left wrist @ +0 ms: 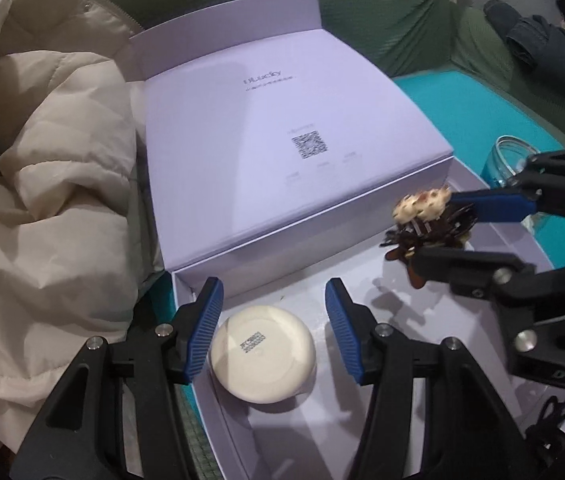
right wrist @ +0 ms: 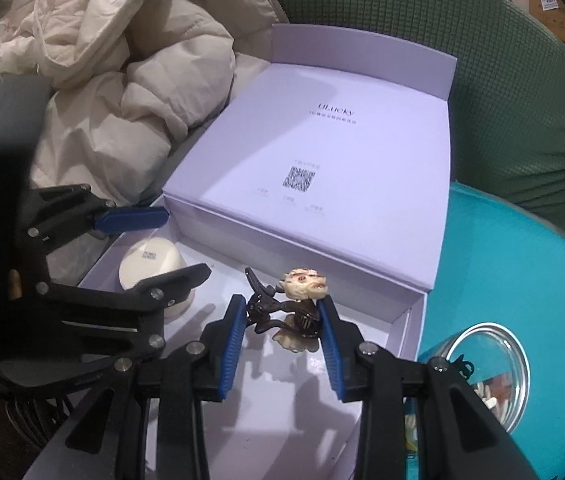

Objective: Organize objects
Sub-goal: 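Lower white jar into box and open left gripper while right releases keychain inside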

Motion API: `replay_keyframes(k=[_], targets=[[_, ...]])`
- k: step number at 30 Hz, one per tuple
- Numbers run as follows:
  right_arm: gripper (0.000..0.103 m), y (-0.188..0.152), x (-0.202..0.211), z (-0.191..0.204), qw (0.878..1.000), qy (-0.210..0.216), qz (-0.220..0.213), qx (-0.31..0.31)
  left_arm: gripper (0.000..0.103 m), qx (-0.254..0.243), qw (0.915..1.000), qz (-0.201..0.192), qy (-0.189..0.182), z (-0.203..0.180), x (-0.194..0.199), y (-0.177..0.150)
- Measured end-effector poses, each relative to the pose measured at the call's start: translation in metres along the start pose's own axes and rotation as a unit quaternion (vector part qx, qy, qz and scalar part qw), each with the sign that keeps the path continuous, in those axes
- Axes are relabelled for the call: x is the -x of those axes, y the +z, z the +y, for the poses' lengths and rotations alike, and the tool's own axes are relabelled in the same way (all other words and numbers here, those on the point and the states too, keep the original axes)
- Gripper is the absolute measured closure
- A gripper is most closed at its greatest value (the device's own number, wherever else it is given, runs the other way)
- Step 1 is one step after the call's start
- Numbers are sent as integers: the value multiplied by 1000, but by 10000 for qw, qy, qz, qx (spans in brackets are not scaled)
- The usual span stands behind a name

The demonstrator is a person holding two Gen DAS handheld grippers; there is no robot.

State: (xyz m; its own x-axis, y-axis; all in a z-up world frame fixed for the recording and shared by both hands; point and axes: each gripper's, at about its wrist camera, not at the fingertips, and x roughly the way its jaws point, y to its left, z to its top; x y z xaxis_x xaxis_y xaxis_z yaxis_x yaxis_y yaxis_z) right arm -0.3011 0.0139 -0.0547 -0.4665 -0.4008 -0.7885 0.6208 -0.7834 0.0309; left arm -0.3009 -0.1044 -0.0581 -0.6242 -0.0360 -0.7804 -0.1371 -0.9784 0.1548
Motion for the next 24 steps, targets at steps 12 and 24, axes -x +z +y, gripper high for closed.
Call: replay_keyframes(k=[12, 24], targets=[[67, 0, -11, -2, 9998, -158, 131, -18, 49, 135, 9997, 163, 152, 4, -1, -8], [42, -3, 9, -7, 9988, -470, -83, -96, 17, -76, 9985, -143, 531, -12, 11, -7]])
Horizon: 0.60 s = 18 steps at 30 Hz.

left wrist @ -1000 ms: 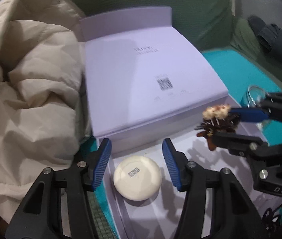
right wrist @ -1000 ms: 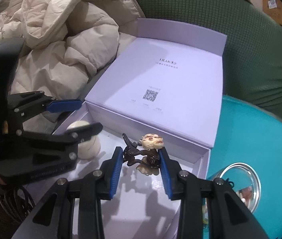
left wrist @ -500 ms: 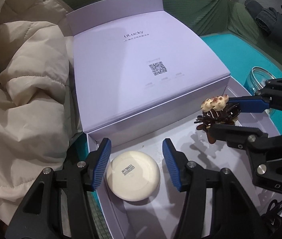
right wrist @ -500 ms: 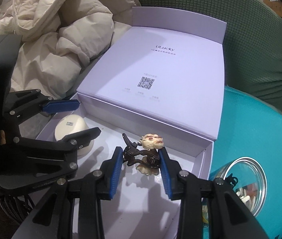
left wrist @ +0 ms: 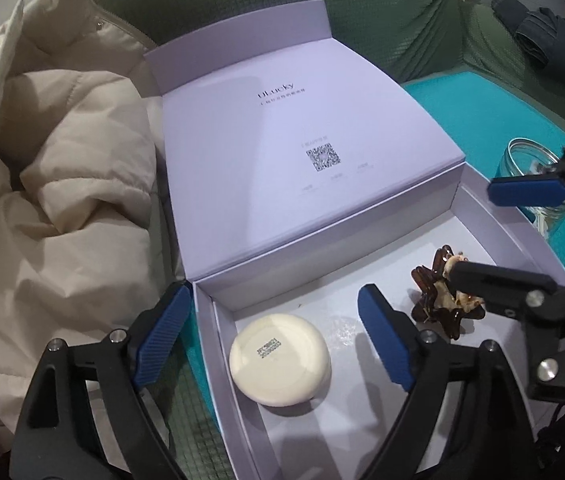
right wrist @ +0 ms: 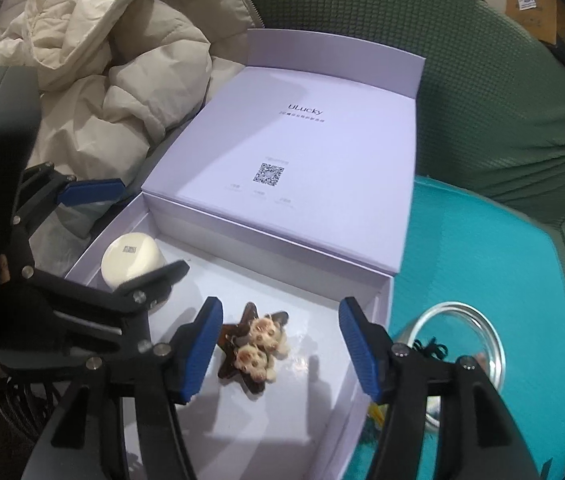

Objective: Organize objects
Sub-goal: 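Lower white jar into box and open left gripper while right releases keychain inside, then withdraw both tools from the box back toward the remaining items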

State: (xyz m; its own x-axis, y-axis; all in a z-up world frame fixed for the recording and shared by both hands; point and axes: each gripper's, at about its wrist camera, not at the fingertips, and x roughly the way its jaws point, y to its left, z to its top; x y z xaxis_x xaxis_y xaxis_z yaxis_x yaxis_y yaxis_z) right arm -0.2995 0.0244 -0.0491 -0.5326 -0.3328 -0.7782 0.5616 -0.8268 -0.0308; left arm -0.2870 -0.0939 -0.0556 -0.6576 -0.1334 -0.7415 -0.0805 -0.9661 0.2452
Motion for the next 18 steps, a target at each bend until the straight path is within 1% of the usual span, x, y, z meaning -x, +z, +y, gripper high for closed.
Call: replay_keyframes(k=[3, 6, 10, 14, 18], targets=[[42, -2, 12, -3, 10000, -48, -44, -23, 17, 94, 9999, 16, -36, 2, 7, 4], [42, -1, 20, -8, 10000, -73, -54, -39, 17, 80, 10000, 1, 45, 4, 12, 12], [41, -1, 32, -10, 9999, -65, -96, -54, 17, 132, 9999, -4, 60, 7, 24, 11], [38, -2, 44, -10, 9998, -59, -145, -86, 17, 104, 9999, 55, 81, 7, 36, 5], [32, -3, 56, -6, 9998, -34, -210, -61, 17, 154, 9998, 22, 93, 9, 51, 4]])
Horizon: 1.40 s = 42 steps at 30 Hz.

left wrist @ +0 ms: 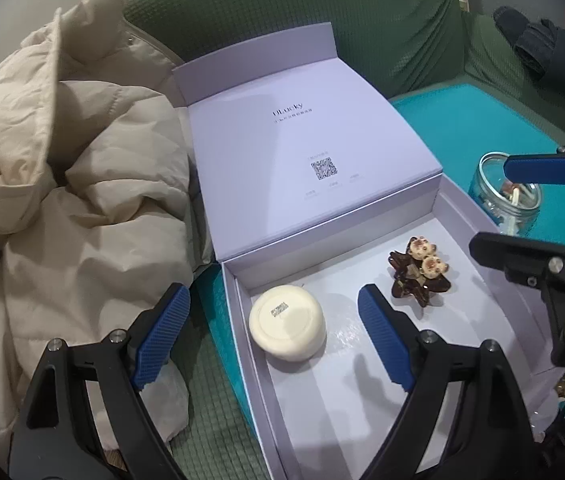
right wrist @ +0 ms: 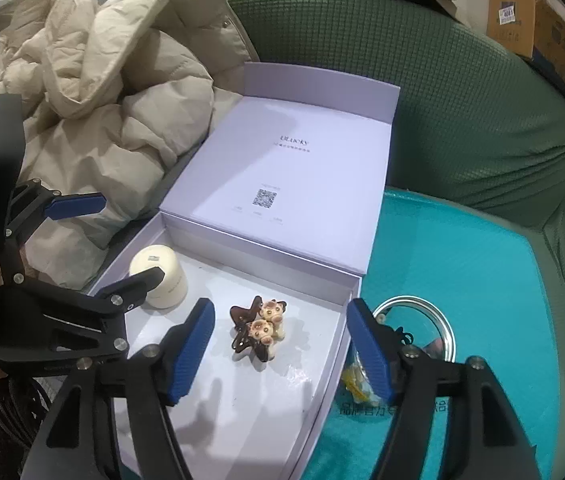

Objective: Organize objects
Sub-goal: 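Withdraw both tools from the box back toward the remaining items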

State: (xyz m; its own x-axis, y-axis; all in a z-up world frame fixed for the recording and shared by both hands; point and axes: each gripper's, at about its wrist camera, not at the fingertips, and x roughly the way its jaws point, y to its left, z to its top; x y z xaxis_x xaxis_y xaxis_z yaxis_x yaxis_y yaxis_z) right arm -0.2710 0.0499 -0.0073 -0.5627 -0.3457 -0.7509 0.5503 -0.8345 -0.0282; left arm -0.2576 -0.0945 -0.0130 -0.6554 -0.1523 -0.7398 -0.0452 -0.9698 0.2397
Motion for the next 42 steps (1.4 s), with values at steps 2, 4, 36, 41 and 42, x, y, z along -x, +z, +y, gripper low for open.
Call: replay_keyframes(k=[2, 4, 36, 41, 42], targets=[[31, 0, 7, 1, 10000, -23, -25, 30, 17, 66, 10000, -25, -23, 1, 7, 1], [30, -1, 14, 2, 10000, -47, -50, 33, 16, 109, 9999, -63, 30, 1, 16, 1], [27, -42, 119, -9, 9989, -190, -429, -76, 13, 146, 9994, -321, 47, -43, 122, -17], [27, -53, 128, -8, 9990, -195, -393, -49, 13, 237, 9994, -243, 66, -48, 130, -27], [27, -56, 129, -7, 9991, -192, -383, -45, 13, 236, 9994, -232, 70, -50, 132, -29]])
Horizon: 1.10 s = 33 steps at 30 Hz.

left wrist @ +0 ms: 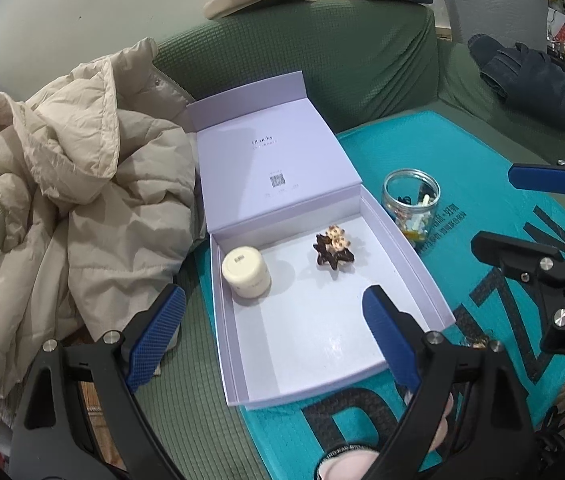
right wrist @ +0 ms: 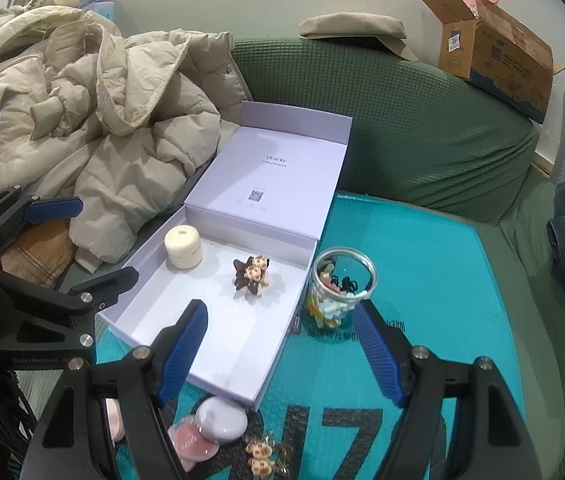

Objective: Organize objects
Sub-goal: 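Withdraw both tools from the box back toward the remaining items, then grasp pink-lidded jar with left gripper while right tool approaches second bear keychain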

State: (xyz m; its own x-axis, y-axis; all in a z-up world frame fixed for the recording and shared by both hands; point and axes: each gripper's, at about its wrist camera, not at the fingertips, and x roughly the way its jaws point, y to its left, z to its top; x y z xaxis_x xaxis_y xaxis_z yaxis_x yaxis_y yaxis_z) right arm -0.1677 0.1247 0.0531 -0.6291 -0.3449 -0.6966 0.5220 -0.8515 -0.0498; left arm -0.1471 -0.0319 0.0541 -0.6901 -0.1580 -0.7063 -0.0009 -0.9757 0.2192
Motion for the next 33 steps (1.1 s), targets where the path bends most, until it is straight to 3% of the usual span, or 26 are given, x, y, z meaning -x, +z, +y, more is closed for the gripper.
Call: replay_keyframes(k=[20, 33], targets=[[27, -51, 24, 1, 9998, 4, 182, -57, 13, 179, 9993, 306, -140, -10, 17, -50], [26, -85, 19, 1, 9988, 84, 469, -113, 13, -76, 9976, 544, -424, -35, 23, -80]])
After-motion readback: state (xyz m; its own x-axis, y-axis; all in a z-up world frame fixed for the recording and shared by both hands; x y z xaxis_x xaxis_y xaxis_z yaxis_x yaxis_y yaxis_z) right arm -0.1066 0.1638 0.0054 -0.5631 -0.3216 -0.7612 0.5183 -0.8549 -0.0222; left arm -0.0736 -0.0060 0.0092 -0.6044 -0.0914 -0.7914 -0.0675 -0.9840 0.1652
